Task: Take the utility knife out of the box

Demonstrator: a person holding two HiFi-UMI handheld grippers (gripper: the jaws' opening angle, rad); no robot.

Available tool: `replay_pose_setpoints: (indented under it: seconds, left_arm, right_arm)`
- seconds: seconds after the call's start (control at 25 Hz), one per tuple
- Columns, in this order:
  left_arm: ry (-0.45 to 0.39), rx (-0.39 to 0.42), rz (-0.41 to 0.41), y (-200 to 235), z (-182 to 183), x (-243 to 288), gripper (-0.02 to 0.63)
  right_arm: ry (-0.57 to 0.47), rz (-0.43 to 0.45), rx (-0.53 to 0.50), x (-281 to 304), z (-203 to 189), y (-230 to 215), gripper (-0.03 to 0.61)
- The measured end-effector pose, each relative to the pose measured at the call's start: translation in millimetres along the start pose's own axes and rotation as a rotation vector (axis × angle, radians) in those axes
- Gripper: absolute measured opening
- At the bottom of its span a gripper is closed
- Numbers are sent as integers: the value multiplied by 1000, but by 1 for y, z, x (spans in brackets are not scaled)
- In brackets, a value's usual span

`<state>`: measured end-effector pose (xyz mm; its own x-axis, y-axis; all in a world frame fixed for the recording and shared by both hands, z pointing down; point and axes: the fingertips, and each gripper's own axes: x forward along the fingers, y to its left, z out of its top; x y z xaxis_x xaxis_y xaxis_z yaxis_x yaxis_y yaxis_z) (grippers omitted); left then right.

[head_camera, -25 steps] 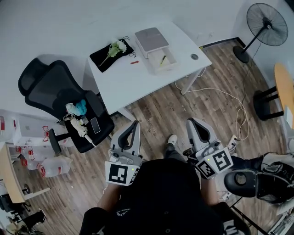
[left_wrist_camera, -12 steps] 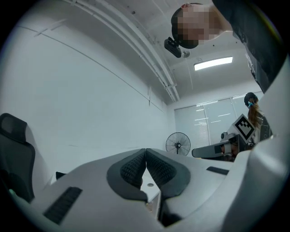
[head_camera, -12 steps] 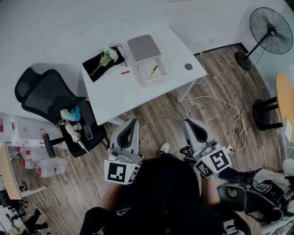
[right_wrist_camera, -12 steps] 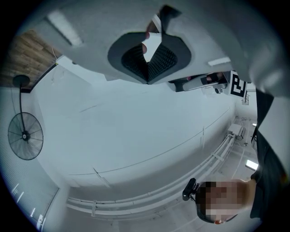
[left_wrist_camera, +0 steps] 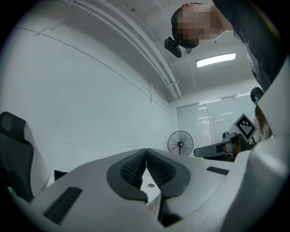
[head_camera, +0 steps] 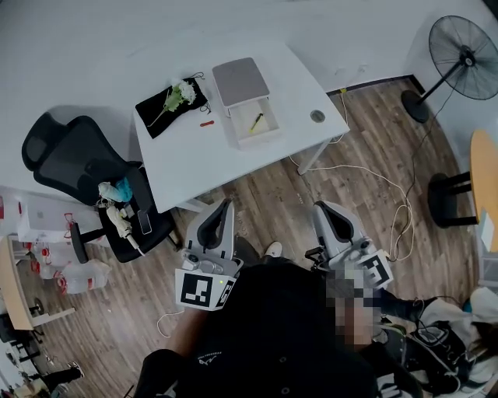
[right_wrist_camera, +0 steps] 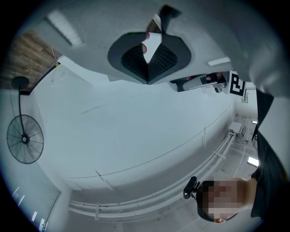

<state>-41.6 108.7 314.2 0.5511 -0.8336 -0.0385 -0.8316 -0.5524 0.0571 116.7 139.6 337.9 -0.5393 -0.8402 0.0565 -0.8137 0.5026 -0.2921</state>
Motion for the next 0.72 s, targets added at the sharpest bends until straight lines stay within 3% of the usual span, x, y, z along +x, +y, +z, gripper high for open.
replay_pose_setpoints:
  seconds: [0.4,0.72]
  left_arm:
    - [23,-7,-41,10,-21,41,5]
    - [0,-2,-127,27,-23,122,6]
  right_arm:
    - [16,-36,14,26,-4,-28,5]
    - [15,-81,8,74,14,-72,5]
